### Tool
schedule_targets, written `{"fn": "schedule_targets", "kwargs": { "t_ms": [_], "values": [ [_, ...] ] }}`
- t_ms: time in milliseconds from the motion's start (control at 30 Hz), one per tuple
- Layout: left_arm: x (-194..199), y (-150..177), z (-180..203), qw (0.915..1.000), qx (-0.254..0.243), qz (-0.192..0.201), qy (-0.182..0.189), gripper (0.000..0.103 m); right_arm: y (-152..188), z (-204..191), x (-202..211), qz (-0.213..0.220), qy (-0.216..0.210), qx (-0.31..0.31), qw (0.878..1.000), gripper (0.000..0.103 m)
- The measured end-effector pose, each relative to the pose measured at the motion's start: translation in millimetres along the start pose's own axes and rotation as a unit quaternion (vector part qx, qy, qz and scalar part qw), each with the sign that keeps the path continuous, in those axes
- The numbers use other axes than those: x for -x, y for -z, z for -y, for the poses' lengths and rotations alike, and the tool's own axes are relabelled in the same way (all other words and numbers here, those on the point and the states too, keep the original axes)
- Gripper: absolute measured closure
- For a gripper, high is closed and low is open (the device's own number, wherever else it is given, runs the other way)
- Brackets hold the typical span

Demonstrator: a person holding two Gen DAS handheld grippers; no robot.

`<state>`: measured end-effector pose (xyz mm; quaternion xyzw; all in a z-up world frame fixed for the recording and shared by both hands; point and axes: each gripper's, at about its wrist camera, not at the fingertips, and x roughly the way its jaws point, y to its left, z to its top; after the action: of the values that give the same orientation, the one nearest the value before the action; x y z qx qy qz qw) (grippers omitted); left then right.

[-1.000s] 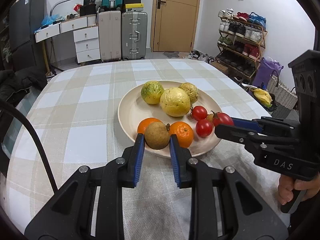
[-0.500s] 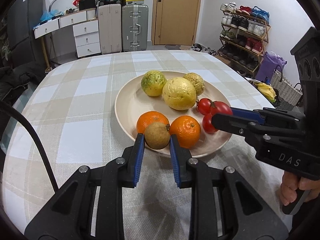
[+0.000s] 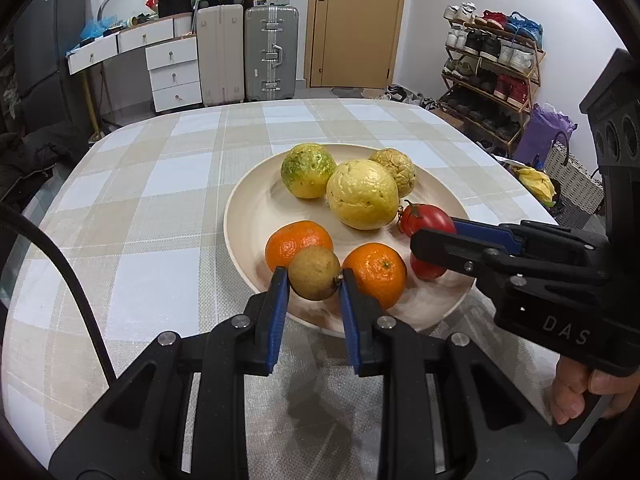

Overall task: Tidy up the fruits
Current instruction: 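Lower both fruits onto the plate and open both grippers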

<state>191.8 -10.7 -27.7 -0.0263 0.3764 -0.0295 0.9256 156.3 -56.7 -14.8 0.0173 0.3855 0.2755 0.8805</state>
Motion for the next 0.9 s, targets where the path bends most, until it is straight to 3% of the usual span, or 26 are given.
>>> {"fn": "schedule_targets", "kwargs": {
  "t_ms": [333, 567, 733, 800, 867, 900],
  "values": [
    [-1, -1, 1, 1.0, -0.005, 0.0, -0.008, 0.08, -3, 0, -3, -0.004, 0.003, 0.001, 1.0, 0.075],
    [5, 1, -4, 0.9999, 0.002, 0.008, -0.013, 0.079, -1, 6, 7, 0.007, 0.007, -0.006, 1.0, 0.062],
    [16, 7, -7, 0.9997, 0.001, 0.022, -0.015, 0.059, 3, 13, 20, 0.018, 0.017, -0.001, 1.0, 0.047],
    [22, 10, -9, 0.9994, 0.003, 0.028, -0.018, 0.042, 7, 16, 27, 0.023, 0.019, -0.001, 1.0, 0.021],
    [31, 14, -10, 0.999, 0.007, 0.04, -0.018, 0.031, 11, 19, 36, 0.033, 0.019, -0.006, 0.999, 0.005],
    [36, 17, -11, 0.9988, 0.009, 0.046, -0.018, 0.025, 13, 21, 41, 0.041, 0.018, -0.008, 0.999, 0.003]
  ]
}}
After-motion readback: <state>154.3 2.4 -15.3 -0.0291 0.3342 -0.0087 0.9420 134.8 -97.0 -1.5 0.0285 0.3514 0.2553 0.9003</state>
